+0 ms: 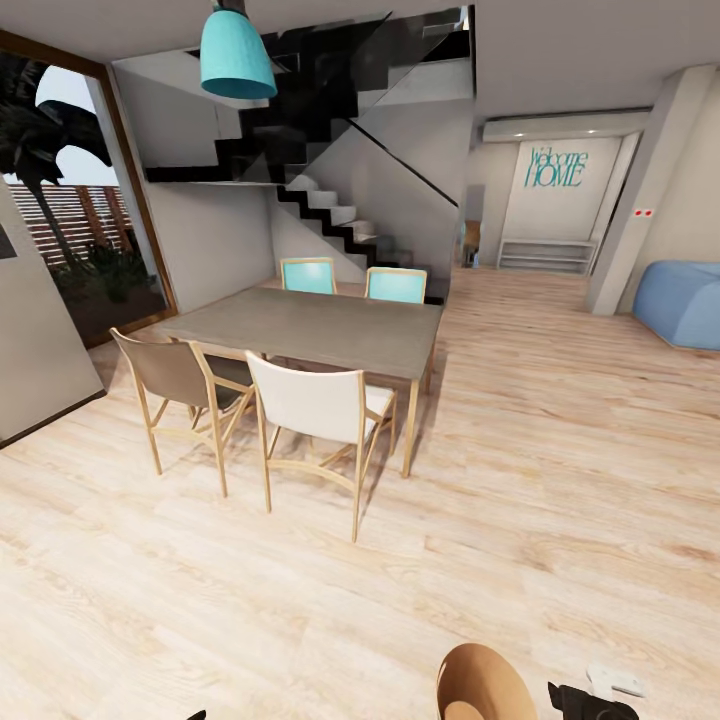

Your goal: Put the three can of soda from the living room inside the tash can in the kitchen.

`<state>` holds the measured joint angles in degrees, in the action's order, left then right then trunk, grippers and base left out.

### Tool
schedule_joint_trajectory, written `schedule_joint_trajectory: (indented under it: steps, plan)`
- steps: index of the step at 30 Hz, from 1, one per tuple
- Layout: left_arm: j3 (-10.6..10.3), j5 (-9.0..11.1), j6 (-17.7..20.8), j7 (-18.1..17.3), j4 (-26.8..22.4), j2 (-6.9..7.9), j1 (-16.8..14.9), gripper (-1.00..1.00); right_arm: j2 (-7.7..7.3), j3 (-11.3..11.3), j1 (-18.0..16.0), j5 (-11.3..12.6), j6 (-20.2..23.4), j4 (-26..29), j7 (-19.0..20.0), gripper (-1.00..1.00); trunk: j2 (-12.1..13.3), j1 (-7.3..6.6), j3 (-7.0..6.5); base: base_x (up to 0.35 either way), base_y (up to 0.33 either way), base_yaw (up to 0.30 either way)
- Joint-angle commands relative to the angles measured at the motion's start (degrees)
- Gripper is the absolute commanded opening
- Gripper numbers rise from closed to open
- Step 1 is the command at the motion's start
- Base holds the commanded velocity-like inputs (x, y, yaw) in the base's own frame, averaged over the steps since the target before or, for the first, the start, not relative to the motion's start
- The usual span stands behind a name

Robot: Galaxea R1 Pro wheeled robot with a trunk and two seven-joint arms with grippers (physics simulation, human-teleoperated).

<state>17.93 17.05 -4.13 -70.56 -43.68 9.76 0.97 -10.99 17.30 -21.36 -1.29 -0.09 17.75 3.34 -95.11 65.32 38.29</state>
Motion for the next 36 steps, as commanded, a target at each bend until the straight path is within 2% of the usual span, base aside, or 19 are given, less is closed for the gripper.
schedule_joint_trajectory:
  steps: [1, 8, 20, 36]
  plan:
    - [0.0, 0.0, 0.0, 0.0, 0.0, 0.0, 0.0, 1.0, 0.0, 0.0, 0.0, 0.0, 0.0, 0.0, 0.0, 1.0, 0.0, 0.0, 0.0, 0.001, 0.001, 0.0]
    - [0.0, 0.0, 0.0, 0.0, 0.0, 0.0, 0.0, 1.0, 0.0, 0.0, 0.0, 0.0, 0.0, 0.0, 0.0, 1.0, 0.0, 0.0, 0.1, 0.0, 0.0, 0.0]
    - [0.0, 0.0, 0.0, 0.0, 0.0, 0.0, 0.0, 1.0, 0.0, -0.1, 0.0, 0.0, 0.0, -0.1, 0.0, 1.0, 0.0, 0.0, 1.09, 0.0, 0.0, 0.0]
    - [-0.1, 0.0, 0.0, -0.1, 0.0, 0.0, 0.0, 1.0, 0.0, -0.1, 0.0, -1.0, 0.0, -0.1, 0.0, 1.0, -6.4, 3.51, 5.42, 0.0, 0.0, 0.0]
